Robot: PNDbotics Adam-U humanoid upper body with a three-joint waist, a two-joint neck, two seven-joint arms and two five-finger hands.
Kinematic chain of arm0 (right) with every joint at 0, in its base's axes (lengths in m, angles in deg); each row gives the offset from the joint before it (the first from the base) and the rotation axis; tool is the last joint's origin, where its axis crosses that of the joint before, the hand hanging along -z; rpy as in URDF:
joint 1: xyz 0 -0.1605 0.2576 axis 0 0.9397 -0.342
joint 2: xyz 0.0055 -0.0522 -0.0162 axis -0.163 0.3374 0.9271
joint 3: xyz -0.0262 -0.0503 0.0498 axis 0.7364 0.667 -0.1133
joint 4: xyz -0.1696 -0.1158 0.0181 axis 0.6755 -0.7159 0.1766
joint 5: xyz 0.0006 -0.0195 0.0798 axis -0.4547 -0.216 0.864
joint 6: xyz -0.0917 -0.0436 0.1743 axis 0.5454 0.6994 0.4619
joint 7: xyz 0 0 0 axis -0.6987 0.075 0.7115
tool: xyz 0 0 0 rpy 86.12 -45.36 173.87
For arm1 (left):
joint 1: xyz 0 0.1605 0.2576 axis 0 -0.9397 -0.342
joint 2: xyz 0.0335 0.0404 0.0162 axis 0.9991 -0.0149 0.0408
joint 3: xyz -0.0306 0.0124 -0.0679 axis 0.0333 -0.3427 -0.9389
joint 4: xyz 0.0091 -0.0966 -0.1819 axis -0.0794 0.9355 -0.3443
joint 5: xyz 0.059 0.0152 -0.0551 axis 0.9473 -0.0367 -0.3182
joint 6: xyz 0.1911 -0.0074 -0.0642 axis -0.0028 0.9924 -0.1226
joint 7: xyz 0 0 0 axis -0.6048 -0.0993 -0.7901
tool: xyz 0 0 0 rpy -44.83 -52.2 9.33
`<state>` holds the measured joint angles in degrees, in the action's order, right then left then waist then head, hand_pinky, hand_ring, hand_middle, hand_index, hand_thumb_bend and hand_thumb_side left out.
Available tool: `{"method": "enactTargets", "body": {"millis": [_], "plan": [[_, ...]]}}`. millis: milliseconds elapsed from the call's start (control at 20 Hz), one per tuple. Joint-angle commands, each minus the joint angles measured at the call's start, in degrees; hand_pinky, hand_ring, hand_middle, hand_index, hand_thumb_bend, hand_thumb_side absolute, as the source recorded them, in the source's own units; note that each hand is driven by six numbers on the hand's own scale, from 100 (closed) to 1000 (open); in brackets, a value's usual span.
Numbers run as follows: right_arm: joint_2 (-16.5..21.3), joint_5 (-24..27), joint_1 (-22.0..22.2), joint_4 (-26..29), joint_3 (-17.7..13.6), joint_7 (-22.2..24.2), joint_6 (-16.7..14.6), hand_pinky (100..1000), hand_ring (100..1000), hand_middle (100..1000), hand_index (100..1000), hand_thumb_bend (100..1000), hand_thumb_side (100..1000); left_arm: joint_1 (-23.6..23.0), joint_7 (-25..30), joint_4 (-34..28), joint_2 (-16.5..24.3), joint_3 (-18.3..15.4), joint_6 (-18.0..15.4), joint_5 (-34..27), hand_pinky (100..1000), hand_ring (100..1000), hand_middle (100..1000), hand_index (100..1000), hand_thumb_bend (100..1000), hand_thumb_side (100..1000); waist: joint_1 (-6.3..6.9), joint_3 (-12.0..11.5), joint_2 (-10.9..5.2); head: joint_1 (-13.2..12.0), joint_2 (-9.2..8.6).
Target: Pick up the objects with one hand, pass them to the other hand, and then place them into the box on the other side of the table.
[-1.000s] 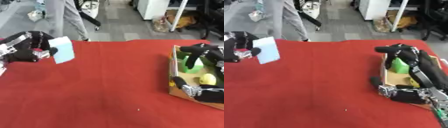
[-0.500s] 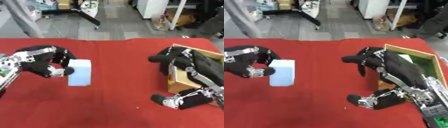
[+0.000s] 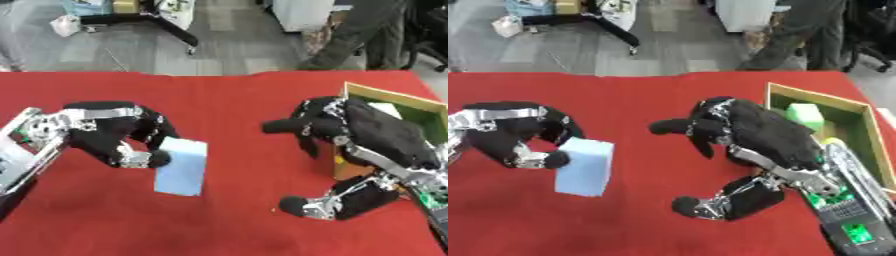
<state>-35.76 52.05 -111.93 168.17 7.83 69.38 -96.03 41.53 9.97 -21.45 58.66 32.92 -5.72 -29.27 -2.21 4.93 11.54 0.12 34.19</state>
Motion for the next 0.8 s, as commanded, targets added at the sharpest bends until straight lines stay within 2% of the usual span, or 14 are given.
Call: {"method": "enactTargets", "body": {"millis": [50, 450, 800], "plan": [[-0.2, -2.3, -1.4, 1.2, 0.2, 0.6, 0.1, 606, 394, 262, 905, 467, 368, 1.8, 0.8, -1.4, -0.2, 0.3, 0.6, -1.3, 669, 610, 520, 659, 202, 387, 0.95, 0.0, -2.16, 0.2, 0.10], [-1.5, -9.2, -2.5, 1.2, 1.2, 0.2, 0.9, 598, 400, 264, 913, 467, 359, 3.1, 2.9, -2.5, -2.0, 1.3, 2.1, -3.0, 670, 610, 519, 658, 211, 398, 0.95, -0.1, -2.25, 0.5, 0.27], [-2.2, -11.5, -2.6, 1.2, 2.3, 1.5, 1.0, 599, 405, 268, 915, 460, 362, 4.2, 2.7, -3.7, -4.2, 1.5, 3.3, -4.2, 670, 610, 519, 659, 201, 404, 0.84, -0.3, -2.27, 0.7, 0.31]]}}
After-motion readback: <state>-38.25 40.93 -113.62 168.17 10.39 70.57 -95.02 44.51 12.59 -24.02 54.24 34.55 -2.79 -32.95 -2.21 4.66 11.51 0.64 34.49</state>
